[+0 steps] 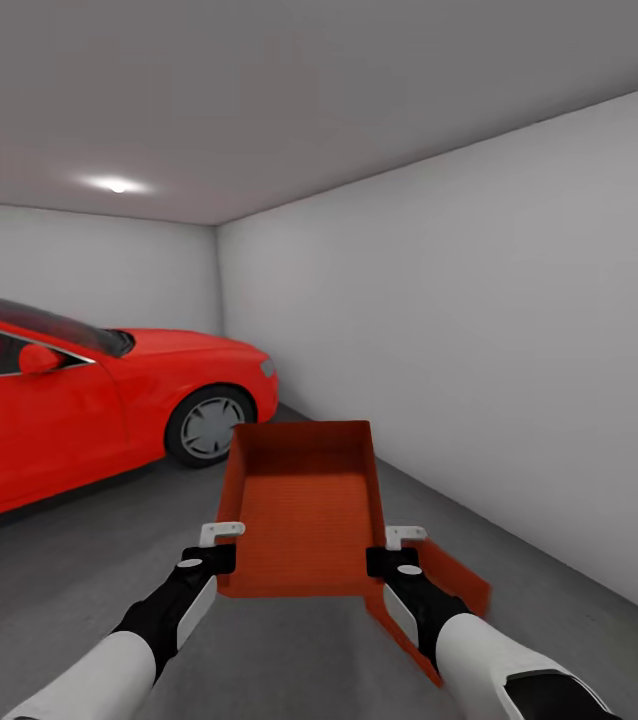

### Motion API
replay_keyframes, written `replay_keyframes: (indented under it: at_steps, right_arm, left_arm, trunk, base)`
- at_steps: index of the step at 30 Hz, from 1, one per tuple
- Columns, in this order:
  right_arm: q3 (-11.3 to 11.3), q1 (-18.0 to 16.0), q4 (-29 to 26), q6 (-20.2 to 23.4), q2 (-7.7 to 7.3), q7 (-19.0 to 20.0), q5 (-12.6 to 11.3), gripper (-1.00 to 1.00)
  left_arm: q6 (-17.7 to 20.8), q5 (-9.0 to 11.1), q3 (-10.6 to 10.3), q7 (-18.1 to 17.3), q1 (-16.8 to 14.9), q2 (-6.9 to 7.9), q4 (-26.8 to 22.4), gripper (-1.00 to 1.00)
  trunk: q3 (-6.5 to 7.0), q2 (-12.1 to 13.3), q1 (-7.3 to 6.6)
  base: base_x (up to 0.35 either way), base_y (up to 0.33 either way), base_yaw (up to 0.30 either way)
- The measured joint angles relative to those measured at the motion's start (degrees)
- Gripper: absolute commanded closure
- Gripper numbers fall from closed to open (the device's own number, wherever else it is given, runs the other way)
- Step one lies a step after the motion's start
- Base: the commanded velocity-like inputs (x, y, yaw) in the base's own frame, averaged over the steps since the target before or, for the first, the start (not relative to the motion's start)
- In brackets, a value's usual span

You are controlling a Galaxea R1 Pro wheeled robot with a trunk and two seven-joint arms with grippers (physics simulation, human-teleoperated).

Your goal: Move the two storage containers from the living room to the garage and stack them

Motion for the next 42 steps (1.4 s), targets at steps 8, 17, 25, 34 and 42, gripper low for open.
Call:
replay_keyframes:
  at_steps: [8, 17, 25, 34, 42]
  right_arm:
    - [0.0, 0.0, 0.0, 0.0, 0.0, 0.0, 0.0, 1.0]
    - [0.0, 0.0, 0.0, 0.0, 0.0, 0.0, 0.0, 1.0]
    - [0.0, 0.0, 0.0, -0.1, -0.01, 0.0, 0.0, 1.0]
    - [0.0, 0.0, 0.0, -0.1, -0.06, 0.1, 0.0, 1.0]
    - [0.0, 0.0, 0.0, -0.1, -0.06, 0.1, 0.0, 1.0]
  left_arm:
    - [0.0, 0.0, 0.0, 0.0, 0.0, 0.01, 0.0, 1.0]
    - [0.0, 0.0, 0.0, 0.0, 0.0, 0.0, 0.0, 1.0]
    - [-0.1, 0.0, 0.0, 0.0, 0.0, -0.01, 0.0, 1.0]
    - [-0.1, 0.0, 0.0, 0.1, 0.0, -0.07, 0.0, 1.0]
    - [-0.1, 0.0, -0.1, 0.1, 0.0, -0.06, 0.0, 1.0]
  trunk:
    - [0.0, 0.0, 0.0]
    - [0.0, 0.0, 0.0]
    - [0.0, 0.0, 0.0]
    - [0.0, 0.0, 0.02]
    - [0.0, 0.0, 0.03]
  base:
    - [0.321, 0.0, 0.0]
    - [0.321, 0.0, 0.0]
    - [0.321, 0.022, -0.121]
    - [0.232, 0.11, -0.242]
    - [0.013, 0.007, -0.245]
